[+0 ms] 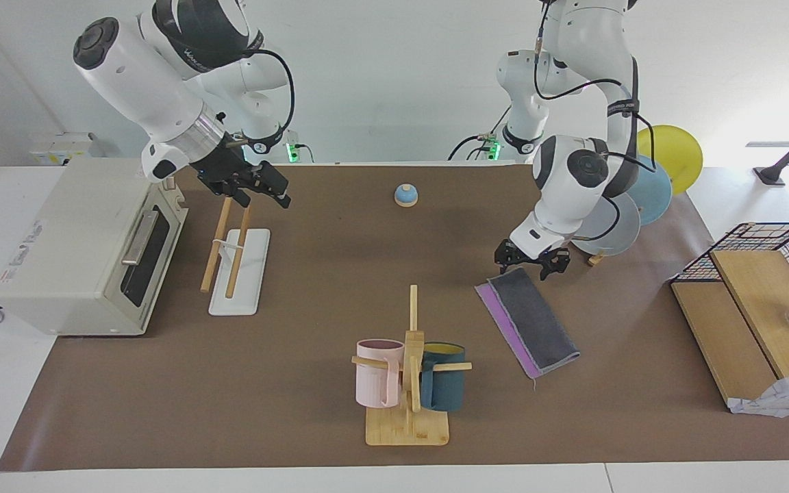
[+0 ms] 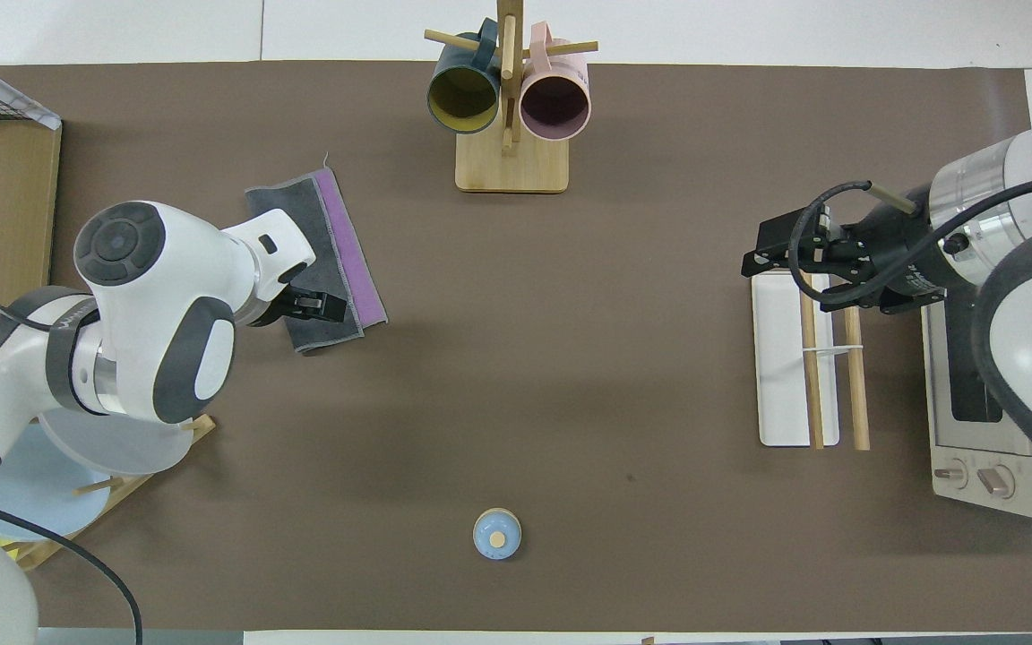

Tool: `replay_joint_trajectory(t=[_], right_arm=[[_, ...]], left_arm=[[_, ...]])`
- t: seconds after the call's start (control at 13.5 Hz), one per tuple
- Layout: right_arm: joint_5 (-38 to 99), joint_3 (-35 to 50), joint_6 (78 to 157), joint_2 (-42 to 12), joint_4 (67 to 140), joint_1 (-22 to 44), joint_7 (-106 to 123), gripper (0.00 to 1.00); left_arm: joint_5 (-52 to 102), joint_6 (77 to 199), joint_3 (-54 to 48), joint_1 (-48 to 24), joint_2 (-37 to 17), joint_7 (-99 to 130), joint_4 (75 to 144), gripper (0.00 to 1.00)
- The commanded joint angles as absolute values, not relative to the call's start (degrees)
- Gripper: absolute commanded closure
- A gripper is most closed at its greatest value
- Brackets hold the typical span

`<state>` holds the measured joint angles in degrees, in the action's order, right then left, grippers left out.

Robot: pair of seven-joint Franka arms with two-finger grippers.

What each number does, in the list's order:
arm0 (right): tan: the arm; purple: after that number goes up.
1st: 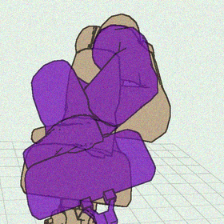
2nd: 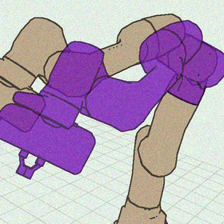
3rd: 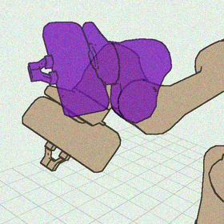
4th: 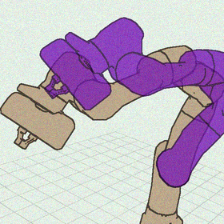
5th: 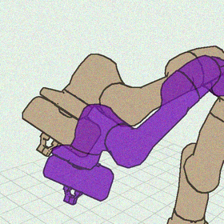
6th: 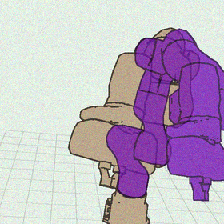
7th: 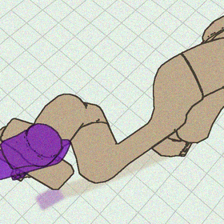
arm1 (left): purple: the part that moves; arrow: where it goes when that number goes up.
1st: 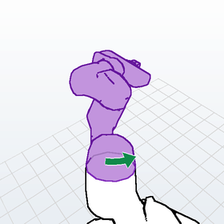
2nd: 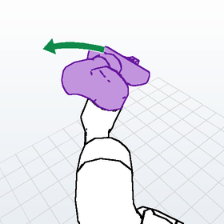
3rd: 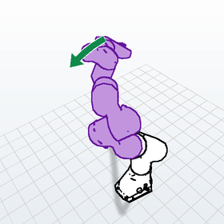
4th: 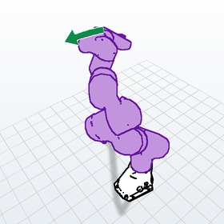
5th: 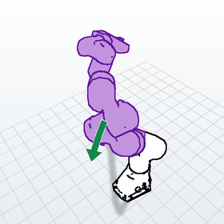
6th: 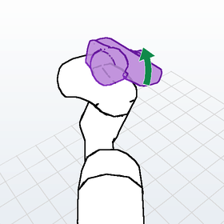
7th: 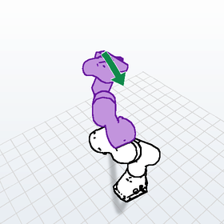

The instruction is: Fold towel and hang on rack

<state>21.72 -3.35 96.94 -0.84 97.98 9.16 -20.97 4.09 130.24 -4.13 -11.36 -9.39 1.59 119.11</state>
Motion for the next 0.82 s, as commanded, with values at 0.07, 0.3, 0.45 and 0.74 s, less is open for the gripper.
replay_joint_trajectory(t=[0.07,0.3,0.45,0.74], right_arm=[[23.20,-3.34,98.26,-0.26,99.49,10.10,-21.62,0.00],[24.26,-3.43,96.60,-0.44,98.96,9.93,-21.27,0.00],[24.26,-3.43,96.16,-0.35,98.88,9.84,-21.09,0.00],[24.26,-3.43,95.28,0.18,99.67,9.93,-21.01,0.00]], left_arm=[[12.71,135.25,-4.48,-7.56,-10.89,-1.39,120.76,0.00],[19.75,135.26,-4.48,-5.37,-12.21,-5.08,121.11,0.06],[20.92,135.53,-4.48,-5.36,-12.57,-6.15,122.60,0.06],[23.64,135.70,-4.57,-5.89,-13.10,-6.15,122.96,0.11]])
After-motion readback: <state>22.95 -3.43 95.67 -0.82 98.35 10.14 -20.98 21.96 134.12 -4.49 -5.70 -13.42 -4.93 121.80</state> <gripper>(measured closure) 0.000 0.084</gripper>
